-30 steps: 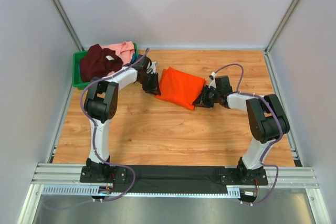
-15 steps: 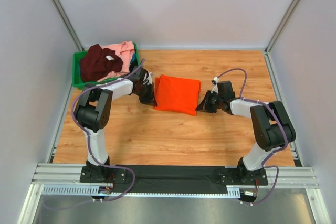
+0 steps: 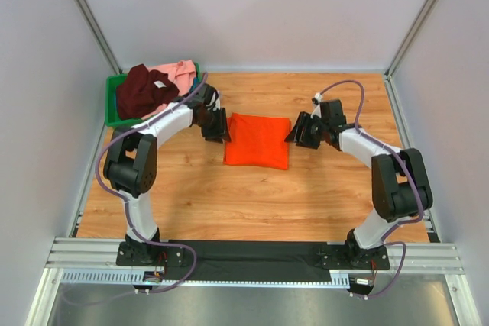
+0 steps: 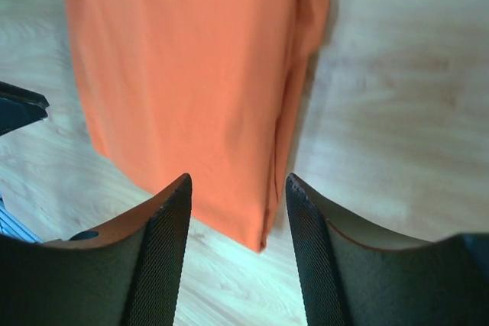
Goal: Fold and stack the t-shirts
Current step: Fold the tshirt
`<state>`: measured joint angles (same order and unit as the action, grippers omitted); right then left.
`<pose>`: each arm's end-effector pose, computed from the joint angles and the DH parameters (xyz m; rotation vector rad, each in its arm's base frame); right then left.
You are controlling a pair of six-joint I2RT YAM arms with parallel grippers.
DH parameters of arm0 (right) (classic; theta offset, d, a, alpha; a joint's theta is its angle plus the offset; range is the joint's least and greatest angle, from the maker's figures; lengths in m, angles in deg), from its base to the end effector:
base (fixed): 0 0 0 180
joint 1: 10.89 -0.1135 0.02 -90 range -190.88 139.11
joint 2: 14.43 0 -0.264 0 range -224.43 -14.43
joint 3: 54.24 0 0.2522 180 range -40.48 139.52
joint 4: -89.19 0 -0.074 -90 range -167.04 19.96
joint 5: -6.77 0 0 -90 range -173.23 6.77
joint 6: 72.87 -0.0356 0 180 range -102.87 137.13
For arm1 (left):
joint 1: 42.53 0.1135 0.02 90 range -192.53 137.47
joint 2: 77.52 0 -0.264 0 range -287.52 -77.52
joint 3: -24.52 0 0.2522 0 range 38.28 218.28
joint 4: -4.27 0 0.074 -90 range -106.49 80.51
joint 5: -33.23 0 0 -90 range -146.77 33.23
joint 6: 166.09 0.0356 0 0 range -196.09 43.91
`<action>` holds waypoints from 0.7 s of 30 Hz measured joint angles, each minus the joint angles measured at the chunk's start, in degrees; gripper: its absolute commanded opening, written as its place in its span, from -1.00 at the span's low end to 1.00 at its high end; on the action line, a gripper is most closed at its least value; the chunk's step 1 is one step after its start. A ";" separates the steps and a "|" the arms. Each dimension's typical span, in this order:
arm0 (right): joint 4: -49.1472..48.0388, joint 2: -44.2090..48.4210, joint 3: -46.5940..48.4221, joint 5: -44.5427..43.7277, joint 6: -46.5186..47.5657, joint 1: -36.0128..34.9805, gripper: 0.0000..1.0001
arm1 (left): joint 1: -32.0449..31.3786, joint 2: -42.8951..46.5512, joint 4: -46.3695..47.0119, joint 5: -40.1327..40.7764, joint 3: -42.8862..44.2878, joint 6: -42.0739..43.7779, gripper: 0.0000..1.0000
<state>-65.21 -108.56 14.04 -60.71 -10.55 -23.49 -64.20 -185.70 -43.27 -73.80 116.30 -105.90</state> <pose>0.3216 0.0859 0.1833 0.1575 2.5343 0.7785 0.3602 -0.1544 0.1961 -0.1015 2.7864 -0.6559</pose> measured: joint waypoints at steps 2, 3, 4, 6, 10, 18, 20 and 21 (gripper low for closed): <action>0.20 -1.84 3.54 0.26 0.70 0.74 0.09 | 0.37 -1.79 -1.20 0.02 5.57 0.48 -0.12; 0.39 -3.34 5.49 0.42 1.09 1.11 0.10 | 0.61 -2.97 -1.18 -0.20 8.00 0.68 -0.12; 0.37 -4.76 7.21 0.55 1.44 1.40 0.09 | 0.85 -3.93 -0.98 -0.44 9.53 0.83 -0.12; 0.87 -7.69 10.03 1.07 2.25 2.05 0.09 | 1.57 -6.58 -1.20 -1.46 12.44 1.44 -0.12; 1.38 -14.16 14.86 2.47 3.63 3.13 0.08 | 2.67 -12.52 -1.66 -4.20 15.76 2.91 -0.12; 1.09 -22.53 20.09 5.70 3.76 4.70 -0.28 | 2.97 -17.66 -1.53 -8.55 16.33 4.63 -1.00; 0.28 -23.52 21.05 5.79 3.61 4.96 -0.52 | 3.06 -17.64 -1.20 -8.85 16.28 4.57 -1.00; -0.13 -23.96 21.33 5.77 3.50 5.09 -0.75 | 3.17 -17.62 -0.52 -9.01 15.96 4.44 -1.00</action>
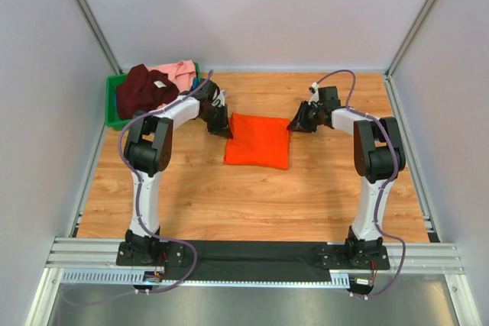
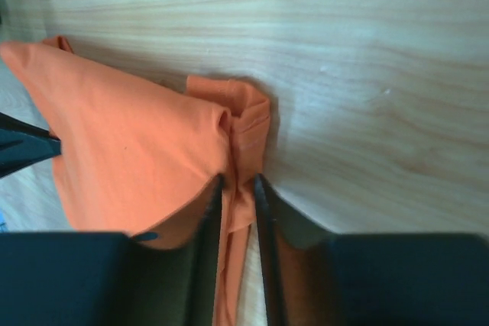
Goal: Fold and stack the t-shirts
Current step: Fold the tshirt
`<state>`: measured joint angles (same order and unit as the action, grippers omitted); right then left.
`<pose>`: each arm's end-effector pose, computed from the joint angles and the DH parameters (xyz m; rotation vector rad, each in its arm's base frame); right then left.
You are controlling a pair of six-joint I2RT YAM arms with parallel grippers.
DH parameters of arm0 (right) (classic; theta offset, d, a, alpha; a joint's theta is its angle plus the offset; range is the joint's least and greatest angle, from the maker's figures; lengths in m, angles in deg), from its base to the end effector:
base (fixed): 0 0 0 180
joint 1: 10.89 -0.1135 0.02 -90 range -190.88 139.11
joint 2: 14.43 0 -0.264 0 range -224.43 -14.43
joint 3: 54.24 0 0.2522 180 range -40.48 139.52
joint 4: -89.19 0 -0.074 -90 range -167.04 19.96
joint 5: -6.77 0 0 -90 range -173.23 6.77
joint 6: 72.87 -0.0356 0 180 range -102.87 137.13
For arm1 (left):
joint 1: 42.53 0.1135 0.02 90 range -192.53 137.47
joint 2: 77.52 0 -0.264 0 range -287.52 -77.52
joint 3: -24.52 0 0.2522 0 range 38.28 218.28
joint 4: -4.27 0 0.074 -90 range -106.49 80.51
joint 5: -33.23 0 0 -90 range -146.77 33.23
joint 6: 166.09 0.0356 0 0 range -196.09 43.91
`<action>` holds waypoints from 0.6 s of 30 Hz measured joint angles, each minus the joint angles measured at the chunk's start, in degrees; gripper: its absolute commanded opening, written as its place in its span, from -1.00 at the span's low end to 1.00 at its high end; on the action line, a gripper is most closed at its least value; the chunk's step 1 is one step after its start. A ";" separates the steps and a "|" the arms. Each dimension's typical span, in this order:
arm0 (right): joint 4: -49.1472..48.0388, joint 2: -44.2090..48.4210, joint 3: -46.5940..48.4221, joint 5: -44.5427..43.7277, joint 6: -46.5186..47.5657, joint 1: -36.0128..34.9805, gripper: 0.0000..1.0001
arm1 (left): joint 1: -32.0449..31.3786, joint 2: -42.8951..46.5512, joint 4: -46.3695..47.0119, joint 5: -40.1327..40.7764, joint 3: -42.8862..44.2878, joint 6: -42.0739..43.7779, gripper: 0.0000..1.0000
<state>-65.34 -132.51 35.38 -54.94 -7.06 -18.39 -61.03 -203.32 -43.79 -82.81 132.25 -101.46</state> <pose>0.4221 0.0726 0.1411 0.1626 2.5463 0.8426 0.4285 -0.1599 0.1525 -0.0313 2.8135 -0.8247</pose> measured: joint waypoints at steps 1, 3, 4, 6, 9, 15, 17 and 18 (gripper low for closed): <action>-0.35 -0.39 0.13 -0.04 -0.11 0.09 -0.84 | 0.13 0.07 0.44 -0.13 -0.39 -0.17 -1.00; -1.16 -1.01 0.24 -0.17 -0.81 0.33 -0.99 | 0.68 0.35 1.95 -1.14 -1.92 -1.18 -1.00; -1.57 -1.20 0.22 -0.17 -1.11 0.42 -0.99 | 1.14 0.52 2.73 -1.97 -2.73 -1.75 -1.00; -2.40 -1.36 0.22 -0.20 -1.73 0.61 -0.99 | 2.08 0.87 4.20 -3.52 -4.24 -2.93 -1.00; -3.93 -1.44 0.22 -0.15 -2.45 0.70 -0.99 | 3.08 0.98 5.22 -5.40 -5.35 -4.22 -1.00; -5.25 -1.53 0.22 0.17 -3.21 0.70 -0.96 | 3.54 0.98 5.79 -6.49 -5.55 -4.92 -0.64; -5.35 -1.53 0.20 0.24 -3.23 0.70 -0.84 | 3.54 0.98 5.68 -6.45 -5.55 -4.87 -0.48; -5.18 -1.51 0.22 0.24 -3.21 0.70 -0.77 | 3.54 0.98 5.51 -6.38 -5.53 -4.68 -0.42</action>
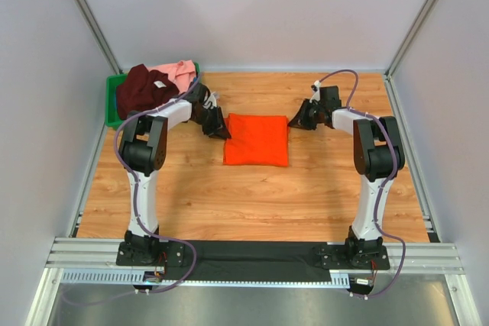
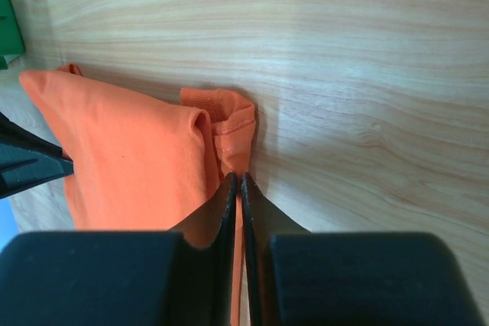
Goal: Fold and stack the t-shirts
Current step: Fold the tshirt
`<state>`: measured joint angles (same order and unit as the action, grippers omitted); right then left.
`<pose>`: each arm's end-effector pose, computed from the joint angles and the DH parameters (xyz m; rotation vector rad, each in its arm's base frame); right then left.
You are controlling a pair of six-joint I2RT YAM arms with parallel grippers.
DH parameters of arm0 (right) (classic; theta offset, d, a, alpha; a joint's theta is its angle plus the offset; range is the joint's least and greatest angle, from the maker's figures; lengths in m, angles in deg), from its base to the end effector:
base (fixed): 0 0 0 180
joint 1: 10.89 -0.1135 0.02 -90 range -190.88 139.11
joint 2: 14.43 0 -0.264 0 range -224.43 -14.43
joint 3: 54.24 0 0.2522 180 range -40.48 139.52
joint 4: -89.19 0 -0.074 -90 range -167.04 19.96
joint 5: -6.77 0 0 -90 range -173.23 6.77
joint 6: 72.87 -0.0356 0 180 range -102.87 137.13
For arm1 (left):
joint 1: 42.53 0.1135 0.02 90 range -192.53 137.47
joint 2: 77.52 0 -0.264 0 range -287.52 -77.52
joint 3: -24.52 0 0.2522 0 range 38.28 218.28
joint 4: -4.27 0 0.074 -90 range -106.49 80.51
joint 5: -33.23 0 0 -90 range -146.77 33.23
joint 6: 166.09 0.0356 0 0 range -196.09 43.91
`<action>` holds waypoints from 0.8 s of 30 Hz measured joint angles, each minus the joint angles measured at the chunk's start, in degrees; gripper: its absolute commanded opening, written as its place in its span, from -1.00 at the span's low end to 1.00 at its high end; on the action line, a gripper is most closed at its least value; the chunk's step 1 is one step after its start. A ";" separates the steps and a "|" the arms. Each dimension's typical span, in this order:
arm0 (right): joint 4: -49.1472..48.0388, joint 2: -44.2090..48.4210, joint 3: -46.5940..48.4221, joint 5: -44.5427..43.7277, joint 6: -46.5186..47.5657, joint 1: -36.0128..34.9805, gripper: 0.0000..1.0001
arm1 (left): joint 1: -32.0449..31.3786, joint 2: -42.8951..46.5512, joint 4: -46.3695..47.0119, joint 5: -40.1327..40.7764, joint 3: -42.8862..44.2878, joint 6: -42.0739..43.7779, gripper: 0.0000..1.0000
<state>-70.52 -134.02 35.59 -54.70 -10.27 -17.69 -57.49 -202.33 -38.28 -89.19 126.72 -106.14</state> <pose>0.4318 0.0686 0.1372 0.2181 2.4831 0.8685 0.4271 -0.1339 0.1389 -0.1895 2.7935 -0.9860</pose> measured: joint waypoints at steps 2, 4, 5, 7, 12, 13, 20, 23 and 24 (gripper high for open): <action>0.59 0.07 0.00 0.00 0.13 0.02 -0.44 | 0.00 0.24 -0.76 0.24 0.24 0.17 -0.41; 1.55 0.26 0.00 0.09 0.15 0.11 -0.23 | 0.00 0.66 -1.92 1.03 0.96 0.35 -0.39; 1.86 0.48 0.00 0.22 0.39 0.15 -0.11 | 0.00 0.76 -2.32 1.29 1.57 0.37 -0.39; 2.16 0.96 0.00 0.72 0.98 0.24 -0.06 | 0.00 1.09 -2.75 1.68 3.39 0.35 -0.38; 2.75 1.51 0.07 1.55 2.43 0.26 0.01 | 0.00 1.51 -1.73 1.25 8.85 0.11 -0.37; 2.84 1.51 0.07 1.81 2.51 0.26 0.02 | 0.00 1.51 -1.44 0.94 9.77 0.07 -0.37; 2.21 1.51 0.68 4.85 2.89 0.26 0.07 | 0.00 -1.14 -0.66 -0.59 15.58 -0.13 -0.37; 2.32 0.83 3.15 5.09 2.93 0.26 0.07 | 0.00 -3.96 -1.03 -0.39 17.16 -0.02 -0.37; 2.19 0.15 4.35 5.07 2.93 0.26 0.07 | 0.00 -5.05 -1.33 -0.24 17.92 0.09 -0.37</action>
<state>-68.33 -133.87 39.94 -49.63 -7.34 -17.43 -57.49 -207.38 -39.62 -89.43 144.65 -106.05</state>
